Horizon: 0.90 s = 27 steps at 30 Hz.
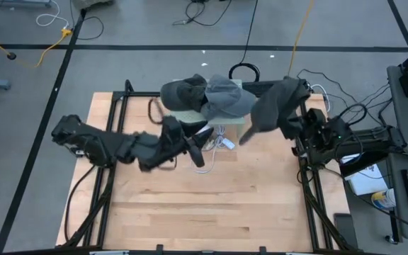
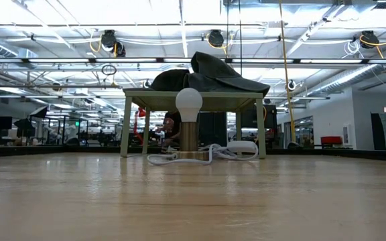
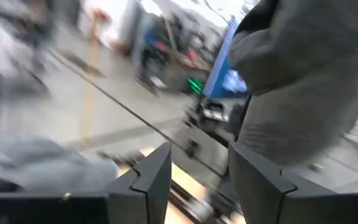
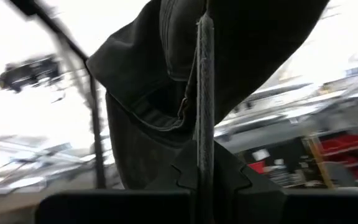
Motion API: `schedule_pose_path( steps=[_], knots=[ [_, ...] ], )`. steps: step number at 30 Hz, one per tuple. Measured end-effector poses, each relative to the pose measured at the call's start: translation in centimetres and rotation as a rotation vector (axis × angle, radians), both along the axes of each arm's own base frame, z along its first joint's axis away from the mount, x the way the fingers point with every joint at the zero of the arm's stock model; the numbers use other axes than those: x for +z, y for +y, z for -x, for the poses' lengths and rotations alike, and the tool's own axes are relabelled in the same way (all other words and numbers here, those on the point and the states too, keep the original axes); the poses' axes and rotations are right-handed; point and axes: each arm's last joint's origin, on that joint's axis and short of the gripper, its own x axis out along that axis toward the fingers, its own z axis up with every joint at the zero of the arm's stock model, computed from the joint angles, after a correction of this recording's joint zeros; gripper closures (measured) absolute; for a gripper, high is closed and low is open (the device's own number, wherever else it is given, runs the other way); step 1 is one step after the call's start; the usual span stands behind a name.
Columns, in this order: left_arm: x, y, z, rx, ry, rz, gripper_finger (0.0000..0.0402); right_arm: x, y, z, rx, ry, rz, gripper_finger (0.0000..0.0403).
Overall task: Pick & Place hat
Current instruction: Stack the black cap on the other black cap on the shelf
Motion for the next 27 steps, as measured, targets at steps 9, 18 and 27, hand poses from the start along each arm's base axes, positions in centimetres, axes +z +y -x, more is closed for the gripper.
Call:
schedule_pose_path(
  steps=[9,18,27],
  knots=[
    [-1.3,4.3,0.8,-0.337,0.171,0.269,0.0234,-0.2,1.0,-0.1,0.247,-0.001,0.232,0.0398],
    [-2.1,6.0,0.0,-0.608,0.15,0.386,0.0234,-0.1,1.4,-0.9,0.157,-0.143,0.495,0.0398],
    [-2.4,6.6,-0.8,-0.826,-0.055,0.469,0.0233,2.6,1.3,-4.9,0.112,-0.155,0.631,0.0398]
  ],
)
